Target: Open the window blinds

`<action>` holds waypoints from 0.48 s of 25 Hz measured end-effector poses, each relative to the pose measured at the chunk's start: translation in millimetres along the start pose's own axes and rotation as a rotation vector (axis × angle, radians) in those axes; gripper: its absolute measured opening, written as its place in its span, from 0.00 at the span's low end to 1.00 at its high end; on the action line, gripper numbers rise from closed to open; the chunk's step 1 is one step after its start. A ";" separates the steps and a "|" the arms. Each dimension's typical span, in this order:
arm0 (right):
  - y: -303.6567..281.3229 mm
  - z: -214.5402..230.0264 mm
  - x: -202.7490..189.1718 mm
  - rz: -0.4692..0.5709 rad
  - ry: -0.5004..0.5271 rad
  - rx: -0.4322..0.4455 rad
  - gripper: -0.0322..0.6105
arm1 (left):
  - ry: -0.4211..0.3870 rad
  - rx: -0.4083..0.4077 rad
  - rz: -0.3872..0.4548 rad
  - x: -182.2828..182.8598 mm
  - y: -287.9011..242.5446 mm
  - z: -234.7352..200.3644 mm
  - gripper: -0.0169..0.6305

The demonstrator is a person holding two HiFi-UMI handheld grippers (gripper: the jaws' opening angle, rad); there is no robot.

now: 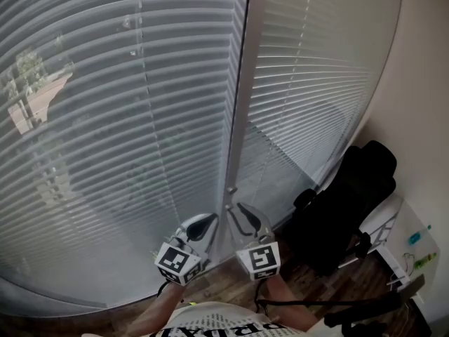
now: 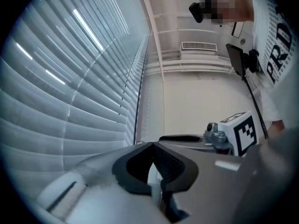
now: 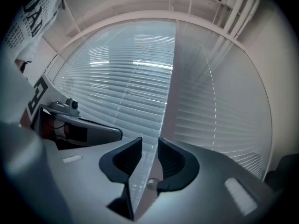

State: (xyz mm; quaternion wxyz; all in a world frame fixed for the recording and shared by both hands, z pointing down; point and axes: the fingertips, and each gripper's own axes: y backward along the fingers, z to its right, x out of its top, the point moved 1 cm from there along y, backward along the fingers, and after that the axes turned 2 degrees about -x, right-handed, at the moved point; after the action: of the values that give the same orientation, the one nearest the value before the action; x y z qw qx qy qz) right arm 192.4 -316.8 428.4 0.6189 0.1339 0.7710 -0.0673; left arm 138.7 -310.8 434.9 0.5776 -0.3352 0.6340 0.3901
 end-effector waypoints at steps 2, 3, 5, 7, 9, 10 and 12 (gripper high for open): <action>-7.2 5.8 -2.6 -0.012 0.017 -0.012 0.23 | -0.005 0.012 0.004 4.2 -2.7 -5.7 0.01; -11.0 8.9 -4.7 -0.019 0.029 -0.020 0.23 | -0.006 0.017 0.004 3.7 -3.9 -8.4 0.01; -18.8 14.2 -10.0 -0.034 0.051 -0.033 0.23 | -0.006 0.021 0.005 0.2 -6.0 -12.8 0.01; -26.0 16.5 -17.1 -0.050 0.067 -0.037 0.27 | -0.003 0.026 0.004 -2.8 -7.1 -16.2 0.01; -31.5 17.7 -22.9 -0.073 0.085 -0.038 0.29 | -0.003 0.030 0.001 -4.7 -7.2 -18.6 0.01; -33.8 19.1 -24.0 -0.081 0.097 -0.042 0.29 | -0.001 0.031 -0.001 -4.7 -7.3 -19.6 0.01; -38.5 23.9 -22.3 -0.085 0.117 -0.054 0.29 | 0.000 0.032 -0.001 -2.0 -8.6 -22.2 0.01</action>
State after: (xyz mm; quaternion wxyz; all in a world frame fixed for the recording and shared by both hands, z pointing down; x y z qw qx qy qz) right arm 208.0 -362.8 442.3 0.5728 0.0878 0.8124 -0.0650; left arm 136.0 -334.5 436.6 0.5831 -0.3260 0.6400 0.3796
